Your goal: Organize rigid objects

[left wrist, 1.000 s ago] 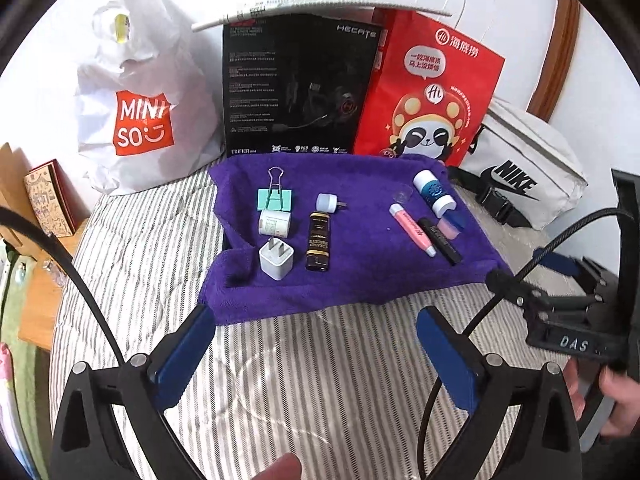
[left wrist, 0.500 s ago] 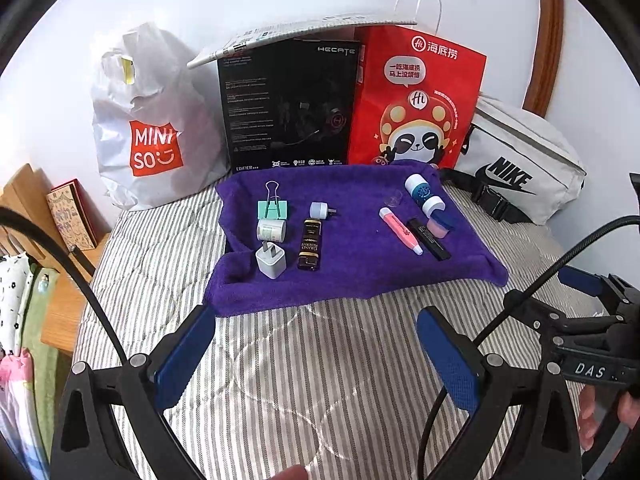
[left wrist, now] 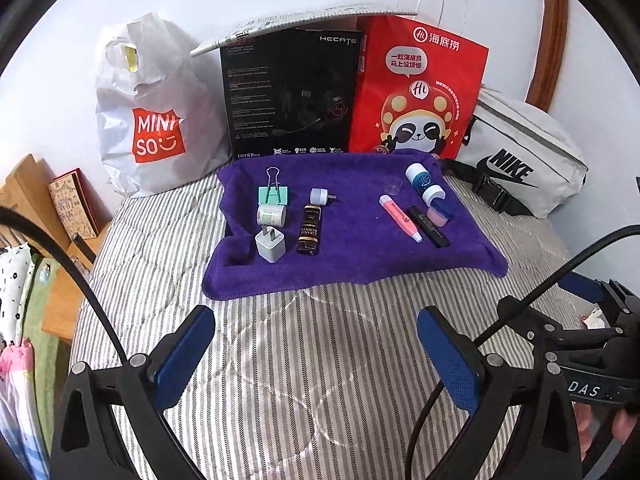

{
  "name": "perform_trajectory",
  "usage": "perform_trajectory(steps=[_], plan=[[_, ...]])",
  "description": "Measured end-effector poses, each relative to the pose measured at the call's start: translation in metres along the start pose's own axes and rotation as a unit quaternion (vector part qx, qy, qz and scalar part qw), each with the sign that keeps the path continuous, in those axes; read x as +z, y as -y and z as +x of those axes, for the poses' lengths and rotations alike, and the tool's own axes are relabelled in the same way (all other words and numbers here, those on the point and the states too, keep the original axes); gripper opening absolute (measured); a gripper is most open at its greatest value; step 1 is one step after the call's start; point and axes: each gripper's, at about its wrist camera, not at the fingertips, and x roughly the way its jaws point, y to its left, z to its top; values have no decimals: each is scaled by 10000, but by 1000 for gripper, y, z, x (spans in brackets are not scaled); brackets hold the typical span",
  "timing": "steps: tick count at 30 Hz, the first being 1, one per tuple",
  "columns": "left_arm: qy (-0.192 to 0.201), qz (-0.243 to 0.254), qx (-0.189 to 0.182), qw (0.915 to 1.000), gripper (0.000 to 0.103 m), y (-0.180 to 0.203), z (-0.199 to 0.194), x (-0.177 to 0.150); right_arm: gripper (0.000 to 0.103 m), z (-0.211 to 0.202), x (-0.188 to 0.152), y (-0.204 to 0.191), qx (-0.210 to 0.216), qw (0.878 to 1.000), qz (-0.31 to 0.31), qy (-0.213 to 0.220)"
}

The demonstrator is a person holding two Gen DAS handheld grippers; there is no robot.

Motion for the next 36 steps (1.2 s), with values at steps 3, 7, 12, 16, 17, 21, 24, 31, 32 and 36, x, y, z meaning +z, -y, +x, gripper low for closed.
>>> perform_trajectory(steps=[3,7,12,16,17,21,24,31,32,36], plan=[[-16,3,38,10000,102,0,0,-1,103,-1,0,0,11,10000,-10,-1],[-36,-15,77,10000,102,-2,2,-1,103,-1,-1,0,-18,10000,-21,-4],[-65,-15,85,9999,102,-3,3,-1,103,-4,-1,1,-46,10000,-18,0],[-65,-7,89,9999,102,-3,3,-2,103,-7,-1,3,-66,10000,-4,22],[-64,-5,93,9999,102,-3,2,-2,103,-7,-1,4,-66,10000,5,25],[-62,-3,93,9999,102,-2,2,-2,103,-9,-1,5,-75,10000,22,26],[-59,-4,99,9999,102,-2,1,-3,103,-10,-2,6,-70,10000,20,37],[-66,1,98,9999,102,-2,0,-3,103,-11,-2,5,23,10000,29,33],[-65,5,100,9999,102,-2,0,-3,103,-11,-1,5,28,10000,30,29],[-62,8,97,9999,102,-2,-1,-4,103,-10,-2,5,14,10000,20,10]])
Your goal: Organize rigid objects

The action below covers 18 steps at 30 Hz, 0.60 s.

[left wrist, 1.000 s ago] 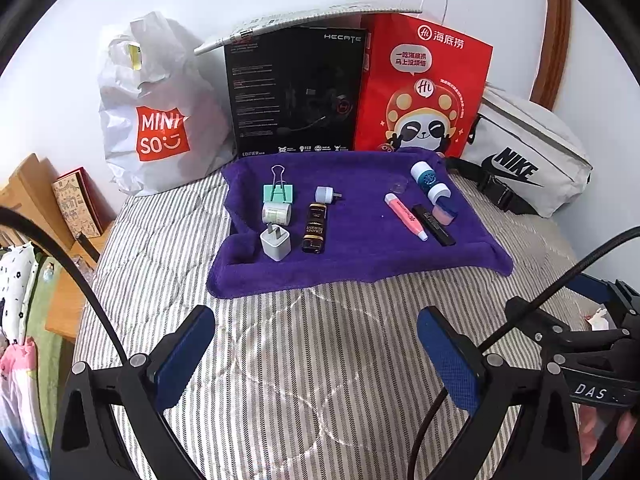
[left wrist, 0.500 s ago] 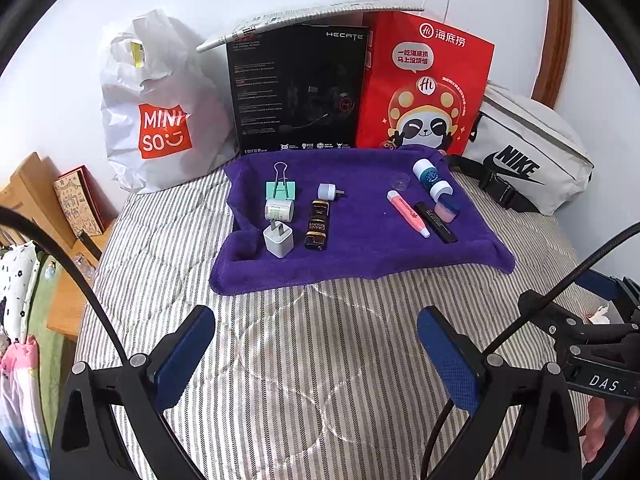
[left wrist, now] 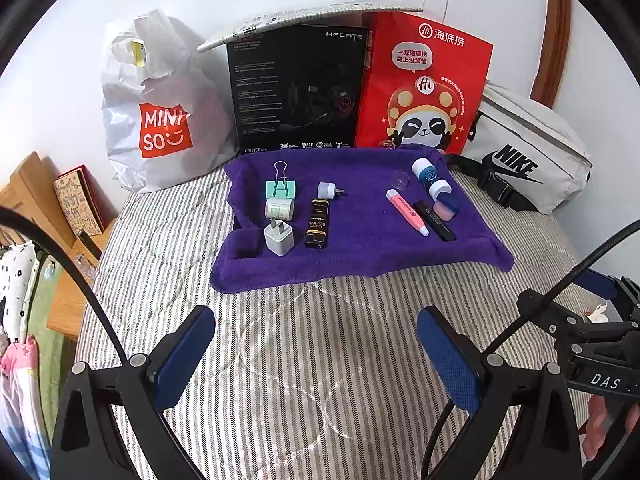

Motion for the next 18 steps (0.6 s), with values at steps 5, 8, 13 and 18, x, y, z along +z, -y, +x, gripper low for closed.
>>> perform_trajectory(steps=[5,8,13,18], plan=[[-11,3,8,10000,102,0,0,0,103,0,0,1,0,10000,15,0],[-13,1,3,10000,102,1,-2,-1,103,0,0,2,1,10000,17,-1],[-11,-1,8,10000,102,1,-2,-1,103,0,0,2,10,10000,15,-17],[-12,0,14,10000,102,0,-1,0,103,0,0,1,23,10000,17,-25]])
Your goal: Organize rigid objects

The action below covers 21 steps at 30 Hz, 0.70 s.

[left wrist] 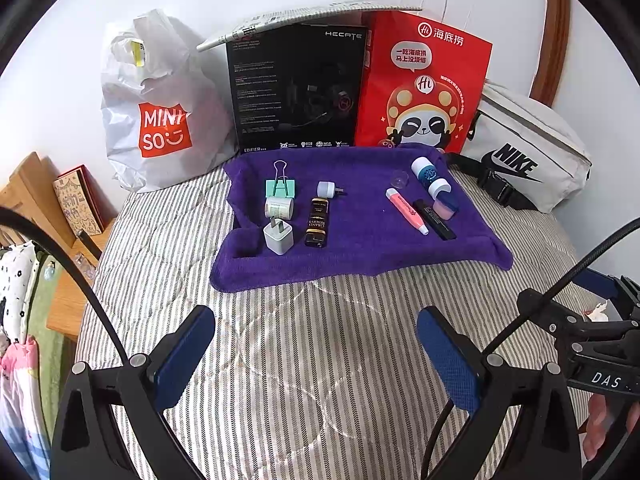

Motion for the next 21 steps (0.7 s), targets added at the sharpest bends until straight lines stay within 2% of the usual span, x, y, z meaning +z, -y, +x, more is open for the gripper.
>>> perform_trajectory(steps=[21], plan=[[-19,10,-29,10000,102,-1,-1,-2,103,0,-1,-3,-15,10000,-13,-2]])
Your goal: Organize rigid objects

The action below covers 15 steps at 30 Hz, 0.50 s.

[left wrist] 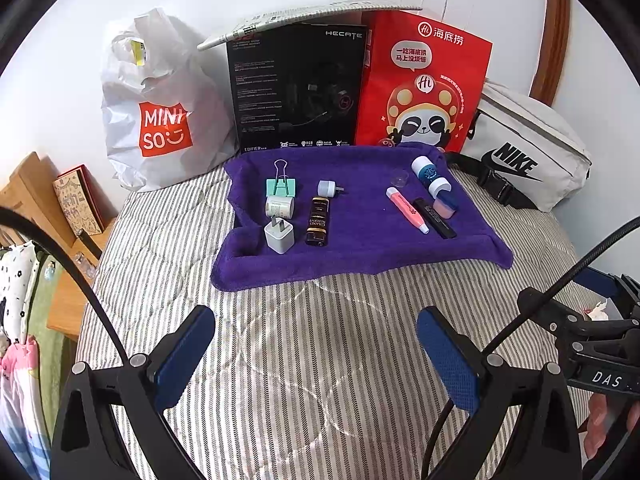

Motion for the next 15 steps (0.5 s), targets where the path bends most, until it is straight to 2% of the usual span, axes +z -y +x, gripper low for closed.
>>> perform_trajectory(steps=[15], plan=[[11,-2,-6,10000,102,0,-1,0,103,0,0,0,17,10000,3,-8]])
